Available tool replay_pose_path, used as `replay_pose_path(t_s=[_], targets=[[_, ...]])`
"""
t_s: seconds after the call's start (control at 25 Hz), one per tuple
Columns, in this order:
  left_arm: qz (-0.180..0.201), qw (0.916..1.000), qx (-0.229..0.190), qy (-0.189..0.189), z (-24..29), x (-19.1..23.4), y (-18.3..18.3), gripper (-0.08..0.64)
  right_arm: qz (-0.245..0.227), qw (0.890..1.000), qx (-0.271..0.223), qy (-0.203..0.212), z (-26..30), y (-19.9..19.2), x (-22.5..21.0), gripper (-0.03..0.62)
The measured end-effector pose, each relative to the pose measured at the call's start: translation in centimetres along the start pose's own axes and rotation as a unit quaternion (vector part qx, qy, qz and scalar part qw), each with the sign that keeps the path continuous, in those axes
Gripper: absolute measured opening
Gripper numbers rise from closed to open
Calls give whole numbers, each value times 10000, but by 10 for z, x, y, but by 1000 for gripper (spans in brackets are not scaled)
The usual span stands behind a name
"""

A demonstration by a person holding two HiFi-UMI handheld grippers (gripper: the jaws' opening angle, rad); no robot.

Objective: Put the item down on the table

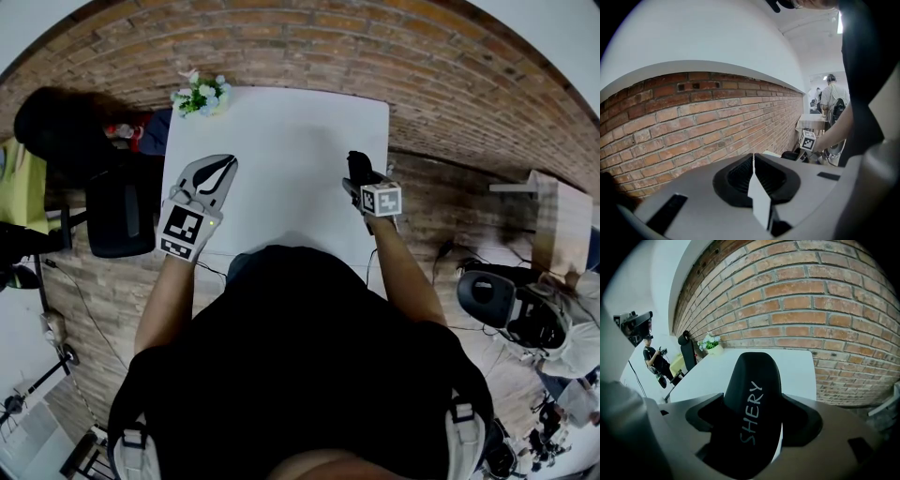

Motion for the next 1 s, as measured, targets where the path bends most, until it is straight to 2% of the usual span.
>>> replay_pose_path(t_s=[0.24,1.0], targets=[[21,10000,24,-6,2,1,0,18,-87,9998,160,63,13,-11,2,379],[38,9999,135,-12,6,10,-6,18,74,9983,572,89,49,-37,-6,379]])
Point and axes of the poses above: the fingertips, and each gripper's own axes: z forward along the fingers, x to its left, y out of its top, the point moved 7 cm from there along -z, backward along the fingers, and after that the axes turned 11 degrees about -z, right-handed, at the moved point
